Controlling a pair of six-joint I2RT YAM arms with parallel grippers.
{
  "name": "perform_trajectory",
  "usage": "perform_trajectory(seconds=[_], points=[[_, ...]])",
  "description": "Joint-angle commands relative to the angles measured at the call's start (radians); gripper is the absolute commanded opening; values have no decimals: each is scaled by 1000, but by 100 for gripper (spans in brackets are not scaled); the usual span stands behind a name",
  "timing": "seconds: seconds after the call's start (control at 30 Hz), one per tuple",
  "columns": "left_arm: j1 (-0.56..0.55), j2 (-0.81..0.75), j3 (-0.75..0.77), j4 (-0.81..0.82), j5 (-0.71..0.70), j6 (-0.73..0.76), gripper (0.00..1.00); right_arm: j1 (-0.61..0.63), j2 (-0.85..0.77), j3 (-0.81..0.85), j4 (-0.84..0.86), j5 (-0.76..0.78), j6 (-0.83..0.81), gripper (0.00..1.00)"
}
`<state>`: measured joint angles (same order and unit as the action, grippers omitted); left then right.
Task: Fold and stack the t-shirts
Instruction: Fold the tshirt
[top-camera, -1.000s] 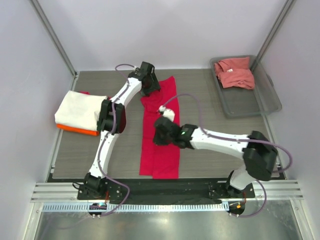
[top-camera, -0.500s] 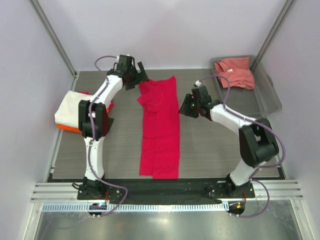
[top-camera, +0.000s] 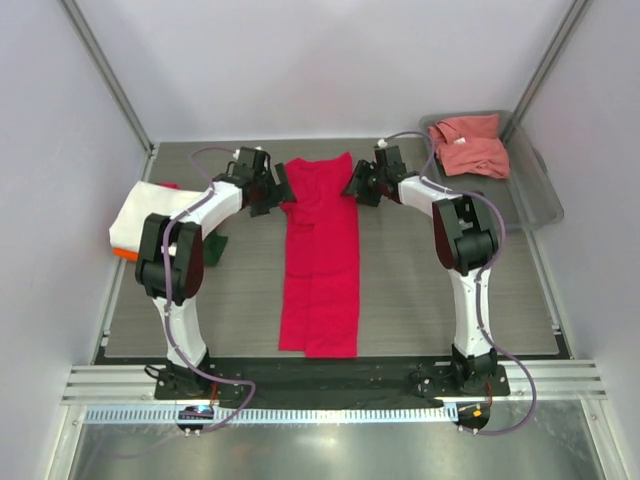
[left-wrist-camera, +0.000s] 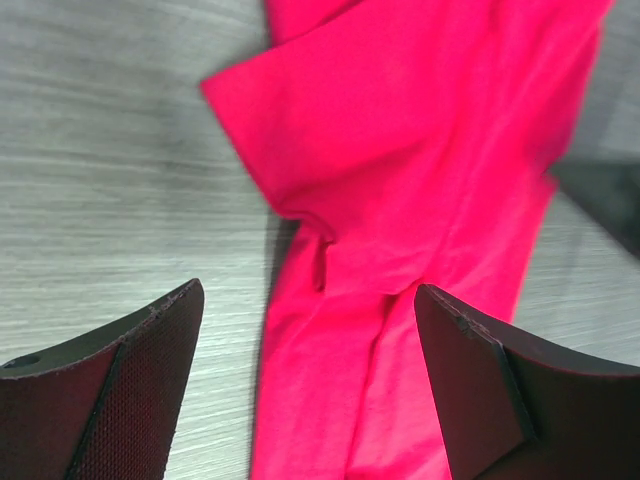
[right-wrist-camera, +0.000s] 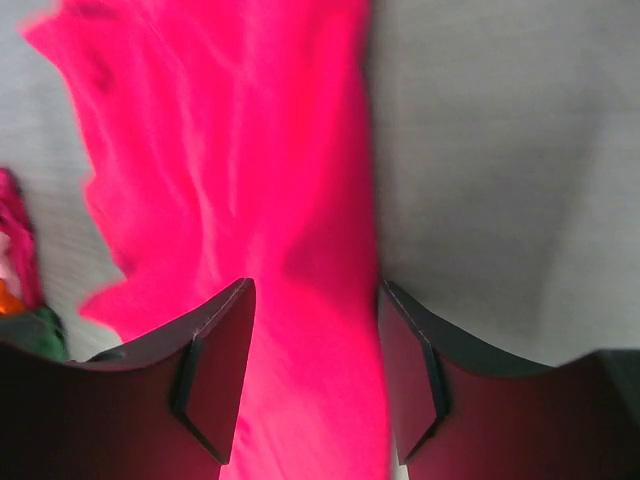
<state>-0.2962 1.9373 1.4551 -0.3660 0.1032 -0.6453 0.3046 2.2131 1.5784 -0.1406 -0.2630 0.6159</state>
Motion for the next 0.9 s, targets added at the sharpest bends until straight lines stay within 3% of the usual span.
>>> perform_trajectory(seconds=[0.0, 0.03, 0.13, 0.17, 0.23, 0.27, 0.43, 0.5, 0.53, 0.57, 0.73, 0.8, 0.87], points=[[5, -57, 1, 75, -16, 22, 86, -18, 103, 129, 15, -15, 22, 58], [3, -51, 7, 76, -23, 29, 86, -24, 129, 150, 18, -13, 30, 57], [5, -8, 40, 58, -52, 42, 85, -44, 206, 236, 9, -12, 42, 38], [6, 6, 78, 49, -62, 47, 85, -48, 218, 255, 3, 2, 45, 22], [9, 61, 144, 38, -80, 50, 83, -67, 241, 290, -11, 25, 48, 2], [11, 86, 166, 38, -80, 49, 81, -74, 241, 293, -10, 56, 50, 1], [19, 256, 327, 35, -80, 32, 77, -119, 234, 314, -11, 68, 45, 3], [19, 311, 427, 24, -79, 24, 75, -125, 246, 339, -8, 24, 35, 11], [19, 362, 460, 18, -79, 21, 73, -125, 252, 348, -11, 12, 27, 26], [20, 391, 500, 12, -80, 16, 70, -121, 253, 351, -11, 2, 24, 34], [29, 509, 666, -2, -51, -39, 57, -119, 226, 328, -4, 42, 4, 41], [29, 488, 648, 15, -54, -42, 55, -119, 203, 306, -4, 57, -16, 48], [31, 436, 510, 83, -53, -43, 58, -119, 166, 290, -4, 79, -24, 52]])
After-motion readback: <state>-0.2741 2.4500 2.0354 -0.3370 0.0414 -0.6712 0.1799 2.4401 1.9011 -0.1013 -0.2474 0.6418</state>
